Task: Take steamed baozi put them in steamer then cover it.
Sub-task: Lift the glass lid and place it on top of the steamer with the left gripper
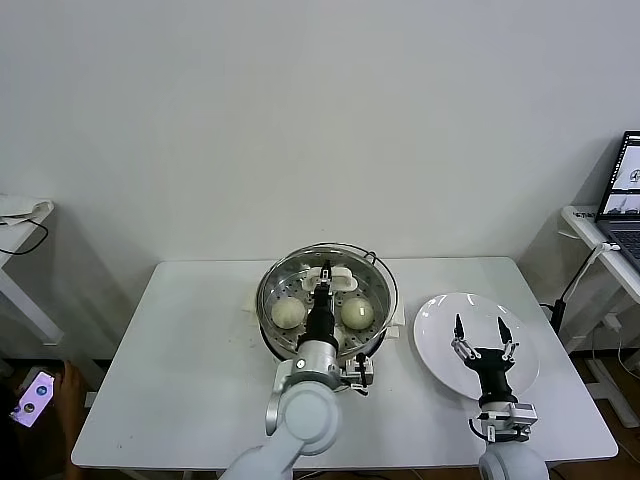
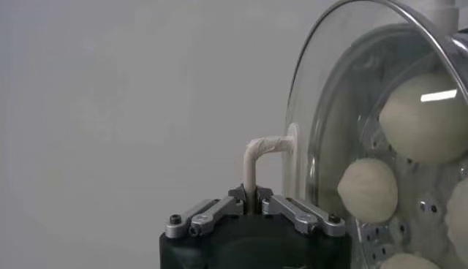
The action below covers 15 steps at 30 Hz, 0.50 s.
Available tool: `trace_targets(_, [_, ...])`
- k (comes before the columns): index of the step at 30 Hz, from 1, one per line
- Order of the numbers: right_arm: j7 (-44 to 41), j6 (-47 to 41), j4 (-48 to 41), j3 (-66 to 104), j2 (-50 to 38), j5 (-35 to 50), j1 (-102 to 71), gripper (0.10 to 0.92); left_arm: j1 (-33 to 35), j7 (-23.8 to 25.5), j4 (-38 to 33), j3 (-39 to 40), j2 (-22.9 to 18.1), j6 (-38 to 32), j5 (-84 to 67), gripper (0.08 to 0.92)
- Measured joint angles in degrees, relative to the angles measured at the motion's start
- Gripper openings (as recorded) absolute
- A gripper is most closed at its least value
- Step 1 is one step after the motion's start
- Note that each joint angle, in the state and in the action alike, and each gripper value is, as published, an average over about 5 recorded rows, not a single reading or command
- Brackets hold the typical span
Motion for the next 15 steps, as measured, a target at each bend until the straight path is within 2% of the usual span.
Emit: trace_targets(15, [-0.2, 0.0, 0.0, 0.0, 0.0, 0.2, 0.0, 0.823, -0.2, -0.5, 2.8, -1.0, -0.7, -0.7, 0.7, 0.19])
